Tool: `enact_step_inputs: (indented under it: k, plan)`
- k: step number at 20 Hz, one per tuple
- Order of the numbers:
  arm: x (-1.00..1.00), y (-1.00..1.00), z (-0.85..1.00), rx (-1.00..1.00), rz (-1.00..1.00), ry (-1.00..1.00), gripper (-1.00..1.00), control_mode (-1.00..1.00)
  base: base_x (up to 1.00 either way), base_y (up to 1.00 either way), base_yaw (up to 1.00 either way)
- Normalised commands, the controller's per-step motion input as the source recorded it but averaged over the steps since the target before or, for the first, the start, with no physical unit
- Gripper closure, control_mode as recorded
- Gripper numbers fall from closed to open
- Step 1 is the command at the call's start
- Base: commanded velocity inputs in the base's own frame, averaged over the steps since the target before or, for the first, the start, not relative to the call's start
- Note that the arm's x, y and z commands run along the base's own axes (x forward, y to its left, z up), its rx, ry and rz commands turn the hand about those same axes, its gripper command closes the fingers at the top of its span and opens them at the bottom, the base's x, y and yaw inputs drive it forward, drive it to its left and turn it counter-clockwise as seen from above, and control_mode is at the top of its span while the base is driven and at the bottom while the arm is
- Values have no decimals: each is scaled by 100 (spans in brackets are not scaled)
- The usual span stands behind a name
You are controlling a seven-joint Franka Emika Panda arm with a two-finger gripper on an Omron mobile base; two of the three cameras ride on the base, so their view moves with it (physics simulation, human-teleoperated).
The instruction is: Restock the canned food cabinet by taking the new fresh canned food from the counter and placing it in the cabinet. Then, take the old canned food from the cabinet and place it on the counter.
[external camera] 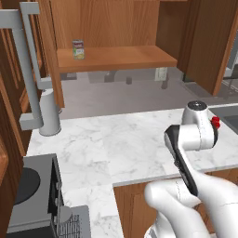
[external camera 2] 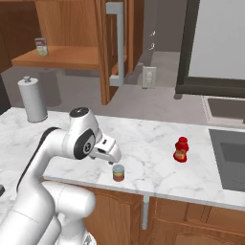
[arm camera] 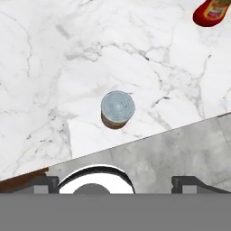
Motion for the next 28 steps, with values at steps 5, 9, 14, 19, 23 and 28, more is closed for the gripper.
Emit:
enact_step_inputs:
  k: [5, 9, 14, 19, 23, 28]
  plan:
    - [16, -21, -27, 0, -4, 13, -100, -100, 0, 0, 0]
    - [13, -18, -37, 0, -4, 16, -100, -100, 0, 0, 0]
    - [13, -5, -33, 0, -2, 11, -100, -100, 0, 0, 0]
    - [12, 0, -37, 0, -1, 4, -100, -100, 0, 0, 0]
    - [11, -3, -42, 6, 0, 0, -100, -100, 0, 0, 0]
    - [22, -11, -35, 4, 0, -1, -100, -100, 0, 0, 0]
